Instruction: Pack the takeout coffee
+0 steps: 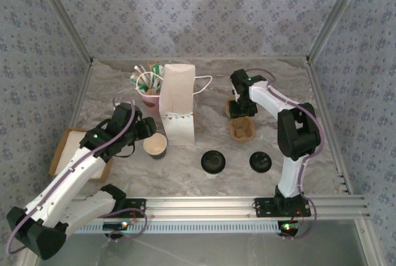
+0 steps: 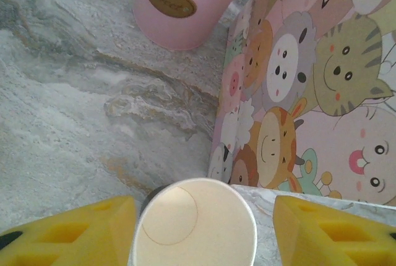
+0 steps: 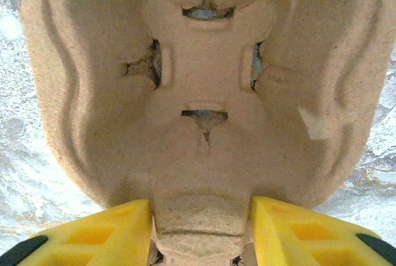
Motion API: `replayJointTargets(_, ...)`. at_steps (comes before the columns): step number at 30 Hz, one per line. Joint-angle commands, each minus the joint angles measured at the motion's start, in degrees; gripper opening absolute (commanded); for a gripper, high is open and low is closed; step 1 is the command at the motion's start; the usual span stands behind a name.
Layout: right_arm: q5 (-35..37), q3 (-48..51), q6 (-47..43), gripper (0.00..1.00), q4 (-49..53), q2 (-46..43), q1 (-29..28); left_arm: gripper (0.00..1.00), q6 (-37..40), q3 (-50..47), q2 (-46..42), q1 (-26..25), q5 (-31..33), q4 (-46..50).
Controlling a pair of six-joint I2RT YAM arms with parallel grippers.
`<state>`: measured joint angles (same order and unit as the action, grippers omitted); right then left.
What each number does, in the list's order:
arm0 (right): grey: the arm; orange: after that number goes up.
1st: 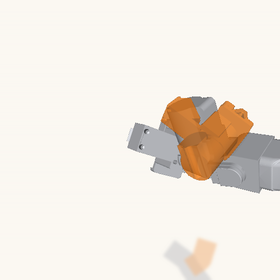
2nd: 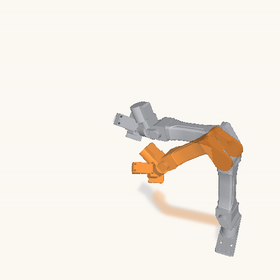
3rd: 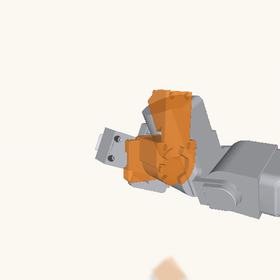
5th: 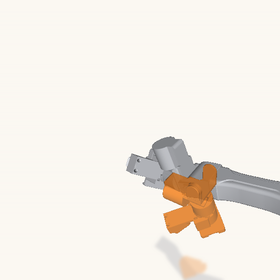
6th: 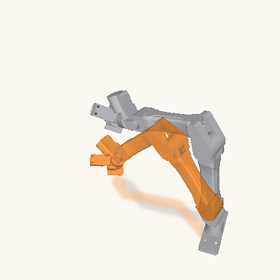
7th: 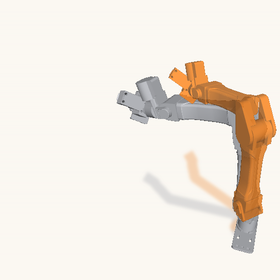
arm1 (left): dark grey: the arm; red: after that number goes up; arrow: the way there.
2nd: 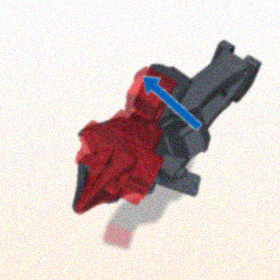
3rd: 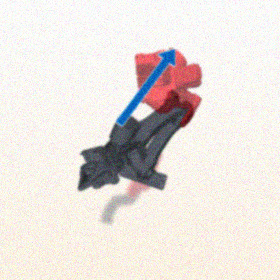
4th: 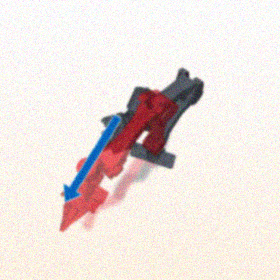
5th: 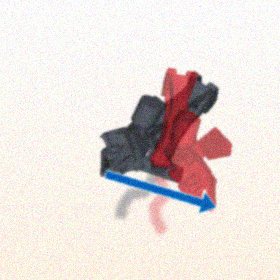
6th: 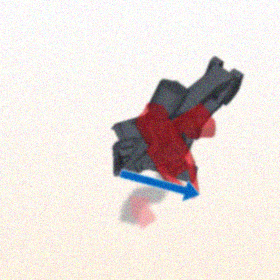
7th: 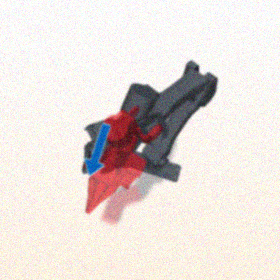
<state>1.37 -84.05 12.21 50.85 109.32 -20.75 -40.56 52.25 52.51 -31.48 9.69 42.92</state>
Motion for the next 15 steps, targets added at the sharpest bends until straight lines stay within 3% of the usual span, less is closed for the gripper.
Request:
replayJointTargets(1, 1.3, -1.8, -0.9, 0.45, 1.4, 0.7, 0.0, 0.60, 0.5, -0.3, 0.4, 0.4, -1.5, -1.9)
replayJointTargets(15, 2.2, -1.6, -0.7, 0.38, 2.4, -0.9, -0.7, 0.59, 0.0, -0.7, 0.3, 0.4, -2.2, -2.1)
